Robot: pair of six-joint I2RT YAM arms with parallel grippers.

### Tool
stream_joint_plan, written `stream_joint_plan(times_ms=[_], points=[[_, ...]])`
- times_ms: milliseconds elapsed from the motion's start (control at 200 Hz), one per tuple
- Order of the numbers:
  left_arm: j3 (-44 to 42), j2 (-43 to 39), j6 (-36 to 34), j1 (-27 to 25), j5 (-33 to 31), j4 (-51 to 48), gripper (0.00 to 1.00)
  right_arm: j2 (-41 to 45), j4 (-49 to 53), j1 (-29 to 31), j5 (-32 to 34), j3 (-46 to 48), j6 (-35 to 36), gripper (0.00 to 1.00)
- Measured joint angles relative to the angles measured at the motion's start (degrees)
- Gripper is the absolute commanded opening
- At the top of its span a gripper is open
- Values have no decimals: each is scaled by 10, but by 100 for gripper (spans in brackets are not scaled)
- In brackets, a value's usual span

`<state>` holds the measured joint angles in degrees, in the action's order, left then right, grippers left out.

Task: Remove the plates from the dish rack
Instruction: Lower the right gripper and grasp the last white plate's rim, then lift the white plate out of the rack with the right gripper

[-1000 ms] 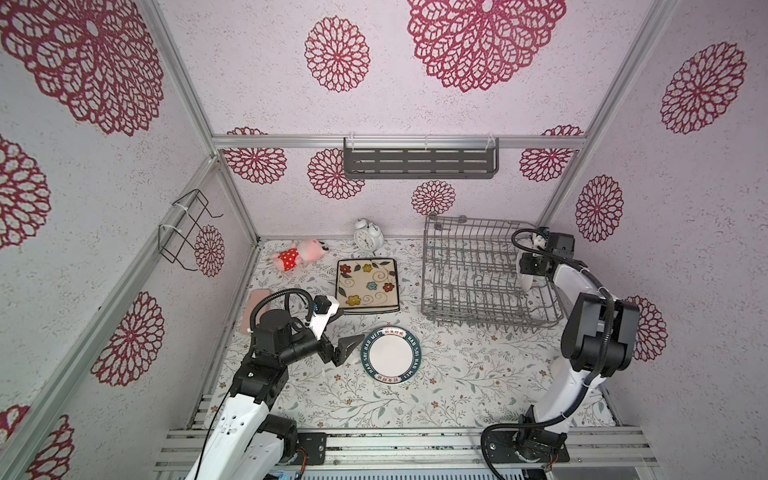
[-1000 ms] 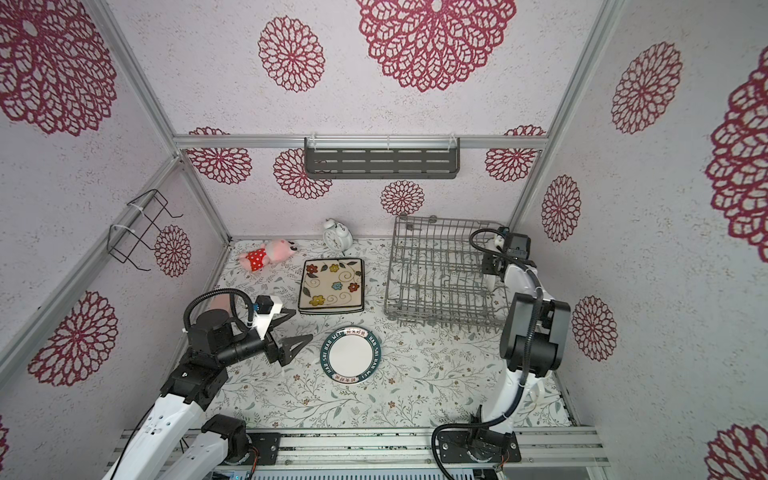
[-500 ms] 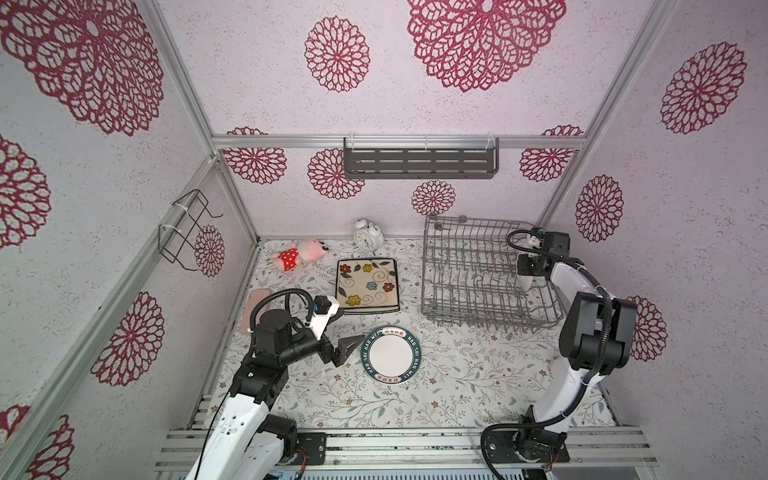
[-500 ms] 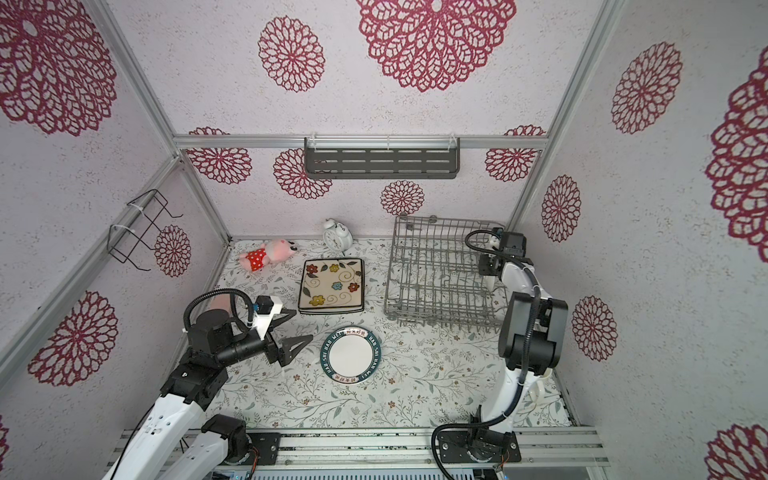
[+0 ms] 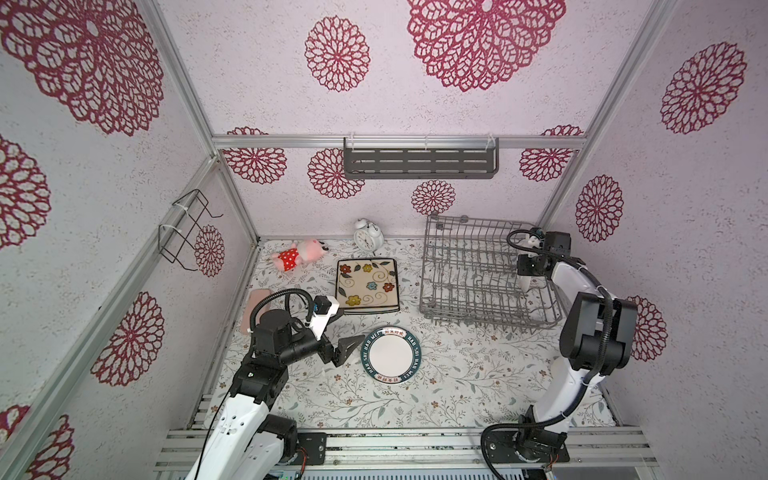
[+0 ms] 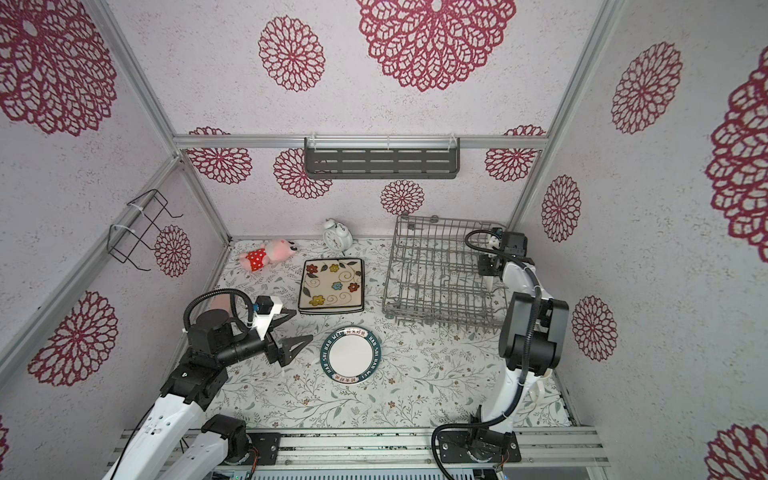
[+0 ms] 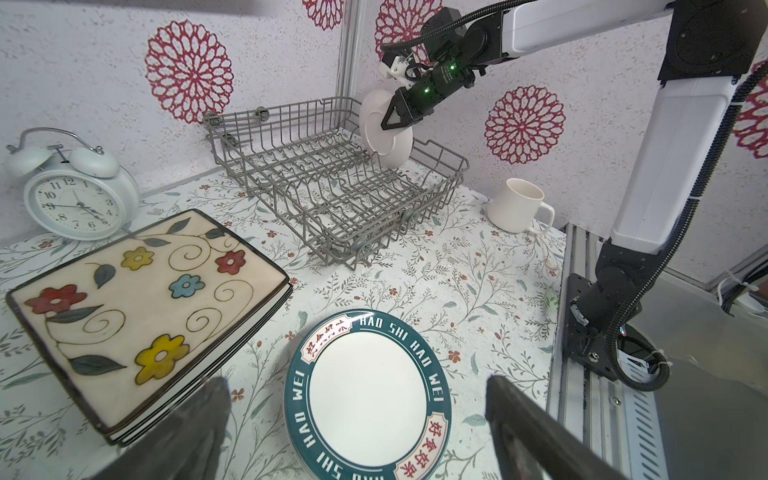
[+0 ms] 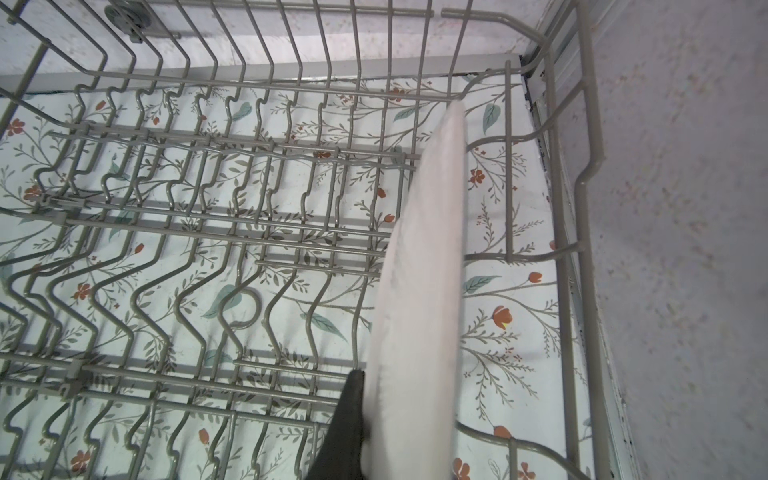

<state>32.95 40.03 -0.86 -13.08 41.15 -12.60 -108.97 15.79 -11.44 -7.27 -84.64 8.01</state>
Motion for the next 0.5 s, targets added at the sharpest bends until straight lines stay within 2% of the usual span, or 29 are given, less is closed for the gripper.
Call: stream_joint_plan(times_ms=[320,500], points=[[0,-13,0,0,4,0,97,19,31,7,6,0,-5,0],[0,-23,0,0,5,0,97,80,38,28,10,0,-6,0]])
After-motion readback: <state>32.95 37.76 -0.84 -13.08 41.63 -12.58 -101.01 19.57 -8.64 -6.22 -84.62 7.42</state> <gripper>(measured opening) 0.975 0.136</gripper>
